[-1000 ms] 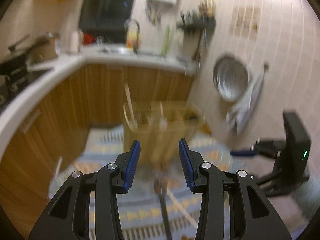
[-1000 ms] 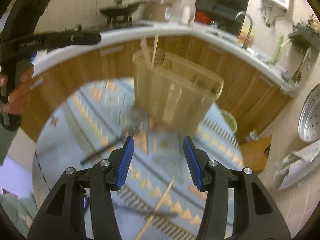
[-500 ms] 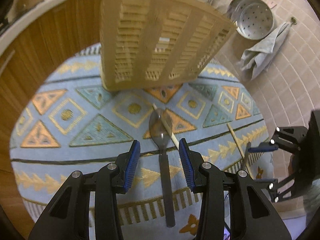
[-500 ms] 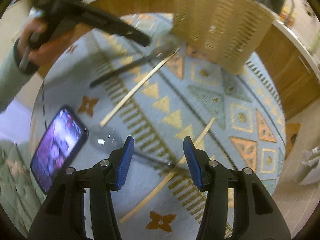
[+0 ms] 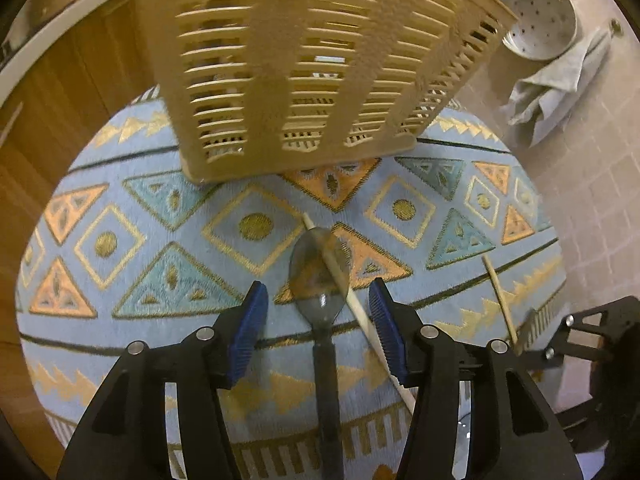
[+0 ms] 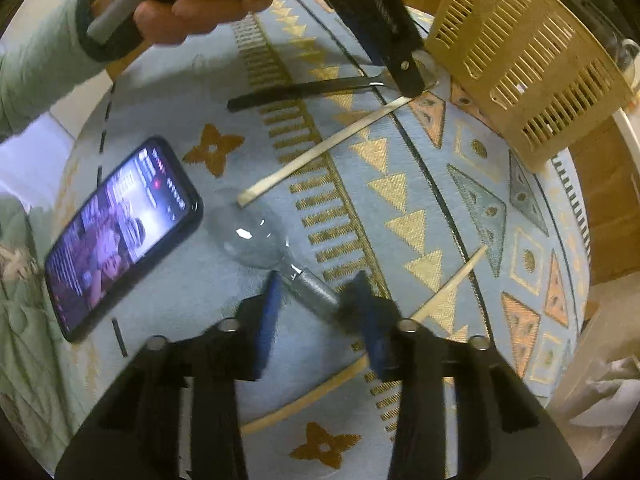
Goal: Organize utensils
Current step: 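Grasp a spoon with the left gripper while the right gripper grasps a clear spoon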
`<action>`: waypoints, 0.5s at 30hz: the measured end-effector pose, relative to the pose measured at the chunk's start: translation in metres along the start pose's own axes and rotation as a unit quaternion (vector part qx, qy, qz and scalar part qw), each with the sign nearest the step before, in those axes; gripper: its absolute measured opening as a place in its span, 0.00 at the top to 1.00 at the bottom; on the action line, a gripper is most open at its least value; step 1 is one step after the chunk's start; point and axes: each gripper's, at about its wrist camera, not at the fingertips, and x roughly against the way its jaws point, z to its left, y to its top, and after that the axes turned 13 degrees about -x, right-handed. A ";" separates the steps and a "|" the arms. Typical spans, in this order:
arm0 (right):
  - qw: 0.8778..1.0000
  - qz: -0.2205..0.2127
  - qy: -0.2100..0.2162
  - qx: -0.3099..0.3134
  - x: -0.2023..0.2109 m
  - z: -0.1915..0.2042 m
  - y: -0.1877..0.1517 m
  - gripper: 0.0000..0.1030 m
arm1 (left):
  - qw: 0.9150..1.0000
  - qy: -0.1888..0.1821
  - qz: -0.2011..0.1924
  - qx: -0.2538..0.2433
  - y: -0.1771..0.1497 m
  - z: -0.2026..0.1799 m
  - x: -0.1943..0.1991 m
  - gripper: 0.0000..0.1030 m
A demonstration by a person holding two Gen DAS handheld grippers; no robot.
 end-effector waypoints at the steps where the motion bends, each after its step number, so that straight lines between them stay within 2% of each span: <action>1: 1.000 0.000 0.005 -0.012 0.000 -0.002 0.002 0.80 | 1.000 0.005 0.001 -0.001 0.003 -0.002 -0.002 0.51; 3: 0.999 0.000 0.004 -0.034 0.000 -0.007 0.006 0.89 | 1.000 0.014 0.002 -0.002 0.007 -0.006 -0.006 0.52; 4: 0.999 0.000 0.003 -0.044 0.001 -0.008 0.007 0.90 | 1.000 0.019 0.002 -0.001 0.009 -0.007 -0.007 0.53; 6: 0.997 -0.001 0.002 -0.075 0.002 -0.013 0.011 0.90 | 0.999 0.033 0.003 -0.005 0.013 -0.010 -0.010 0.70; 9: 0.991 -0.005 0.004 -0.134 0.004 -0.029 0.026 0.90 | 0.999 0.032 -0.002 0.001 0.015 -0.011 -0.012 0.71; 12: 0.975 -0.005 0.012 -0.221 0.006 -0.053 0.037 0.90 | 0.999 0.029 -0.014 0.004 0.012 -0.007 -0.008 0.71; 14: 0.955 0.001 0.012 -0.296 0.005 -0.075 0.041 0.90 | 0.999 0.027 -0.025 0.010 0.008 -0.002 -0.002 0.71; 15: 0.951 -0.003 0.007 -0.311 0.006 -0.079 0.041 0.90 | 0.999 0.027 -0.029 0.013 0.005 0.001 0.001 0.71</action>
